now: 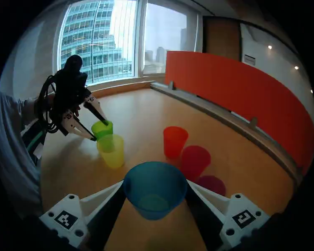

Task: Pour water

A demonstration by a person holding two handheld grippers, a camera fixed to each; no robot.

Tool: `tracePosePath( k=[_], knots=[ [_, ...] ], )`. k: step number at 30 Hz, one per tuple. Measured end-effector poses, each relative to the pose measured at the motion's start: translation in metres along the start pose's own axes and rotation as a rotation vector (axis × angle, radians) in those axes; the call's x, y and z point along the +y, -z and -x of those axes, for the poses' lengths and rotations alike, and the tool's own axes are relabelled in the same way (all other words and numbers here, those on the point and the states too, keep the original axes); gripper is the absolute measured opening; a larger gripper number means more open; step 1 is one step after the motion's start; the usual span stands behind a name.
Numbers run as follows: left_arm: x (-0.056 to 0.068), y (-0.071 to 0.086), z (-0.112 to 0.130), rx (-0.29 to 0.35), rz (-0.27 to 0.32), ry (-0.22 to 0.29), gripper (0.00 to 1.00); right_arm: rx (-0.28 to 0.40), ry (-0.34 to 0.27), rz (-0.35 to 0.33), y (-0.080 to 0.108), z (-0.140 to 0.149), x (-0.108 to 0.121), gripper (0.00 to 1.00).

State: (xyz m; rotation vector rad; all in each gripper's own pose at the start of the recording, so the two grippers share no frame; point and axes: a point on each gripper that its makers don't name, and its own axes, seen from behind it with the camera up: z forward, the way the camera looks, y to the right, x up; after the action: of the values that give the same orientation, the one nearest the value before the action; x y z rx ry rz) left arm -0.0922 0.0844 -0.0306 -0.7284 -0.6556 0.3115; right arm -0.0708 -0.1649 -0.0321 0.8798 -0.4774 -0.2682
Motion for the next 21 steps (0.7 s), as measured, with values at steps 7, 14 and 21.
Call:
tracePosePath(
  k=[7, 14, 21],
  knots=[
    [0.001, 0.008, 0.009, -0.007, -0.011, 0.000, 0.98, -0.024, -0.003, -0.002, -0.009, 0.020, -0.003, 0.93],
    [0.003, 0.021, 0.013, 0.004, -0.021, 0.011, 0.98, -0.046, 0.009, 0.003, -0.020, 0.035, -0.005, 0.93],
    [0.008, 0.033, 0.009, 0.033, -0.016, 0.030, 0.98, -0.062, -0.002, 0.000, -0.028, 0.046, -0.007, 0.93]
  ],
)
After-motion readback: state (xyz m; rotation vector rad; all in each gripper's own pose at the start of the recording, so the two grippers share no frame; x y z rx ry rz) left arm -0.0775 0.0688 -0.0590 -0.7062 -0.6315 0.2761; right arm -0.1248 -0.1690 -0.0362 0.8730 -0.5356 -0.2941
